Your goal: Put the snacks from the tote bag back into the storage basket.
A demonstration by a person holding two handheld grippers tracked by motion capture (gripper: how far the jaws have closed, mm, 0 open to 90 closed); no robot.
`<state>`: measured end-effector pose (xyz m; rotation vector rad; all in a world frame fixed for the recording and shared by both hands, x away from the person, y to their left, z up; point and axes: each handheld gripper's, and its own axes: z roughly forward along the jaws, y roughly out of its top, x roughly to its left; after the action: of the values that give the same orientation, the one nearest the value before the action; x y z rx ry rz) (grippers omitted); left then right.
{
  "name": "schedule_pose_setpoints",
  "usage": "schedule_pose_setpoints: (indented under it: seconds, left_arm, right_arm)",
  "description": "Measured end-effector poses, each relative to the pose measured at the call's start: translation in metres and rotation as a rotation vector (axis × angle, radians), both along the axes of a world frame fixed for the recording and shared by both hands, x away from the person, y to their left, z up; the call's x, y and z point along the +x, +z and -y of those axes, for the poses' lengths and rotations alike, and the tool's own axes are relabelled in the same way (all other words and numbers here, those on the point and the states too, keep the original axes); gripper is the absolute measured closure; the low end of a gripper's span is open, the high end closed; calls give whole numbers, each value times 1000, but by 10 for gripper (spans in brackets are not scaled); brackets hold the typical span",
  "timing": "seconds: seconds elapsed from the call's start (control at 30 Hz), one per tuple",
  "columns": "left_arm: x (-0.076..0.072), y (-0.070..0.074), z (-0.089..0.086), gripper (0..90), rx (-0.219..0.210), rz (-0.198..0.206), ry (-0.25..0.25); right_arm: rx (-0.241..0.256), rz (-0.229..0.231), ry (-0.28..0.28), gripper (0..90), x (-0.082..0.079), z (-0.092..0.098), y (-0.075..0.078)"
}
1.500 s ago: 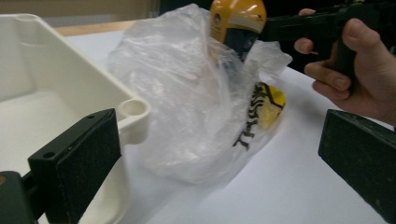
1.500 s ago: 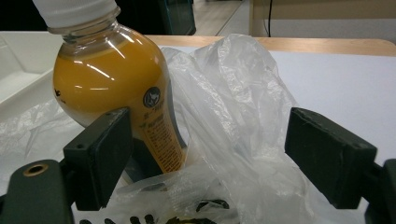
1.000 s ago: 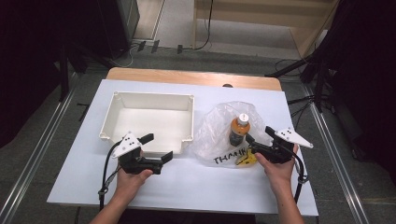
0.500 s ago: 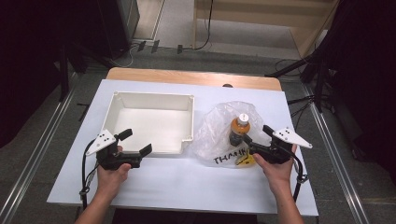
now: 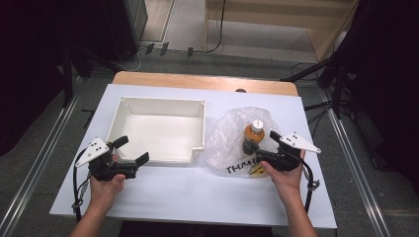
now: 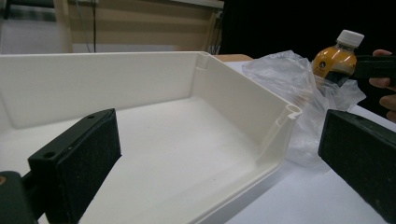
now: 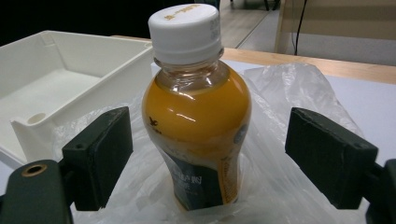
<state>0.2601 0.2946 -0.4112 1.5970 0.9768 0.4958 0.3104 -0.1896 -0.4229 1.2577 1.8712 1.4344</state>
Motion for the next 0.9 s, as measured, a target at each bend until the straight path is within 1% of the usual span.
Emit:
schedule_pose_setpoints:
  seconds: [0.13, 0.17, 0.4, 0.43, 0.47, 0.53, 0.63, 0.77, 0.9]
  left_arm:
    - [-1, -1, -6, 0, 3, 2, 8]
    - [-2, -1, -8, 0, 12, 3, 13]
    - [-5, -2, -16, 0, 25, 5, 13]
    - [-5, -2, -17, 0, 24, 10, 17]
    - [-6, -2, -19, 0, 24, 8, 25]
    - [-5, -2, -22, 0, 7, 9, 34]
    - [-6, -2, -26, 0, 9, 11, 35]
    - [-9, -4, -28, 0, 29, 6, 27]
    - [-10, -3, -32, 0, 16, 7, 39]
  right_arm:
    - [-12, -1, 1, 158, 3, -5, -1]
    - [-14, 0, -4, 160, 3, -6, -1]
    - [-4, -18, -13, 162, 7, -9, -4]
    - [-4, -22, -13, 162, 7, -10, -5]
    - [-3, -20, -15, 162, 8, -11, -5]
    - [-5, -26, -16, 164, 9, -12, -6]
    - [-3, -34, -24, 167, 11, -14, -7]
    - [-3, -41, -28, 172, 14, -16, -8]
    - [0, -44, -40, 200, 17, -18, -9]
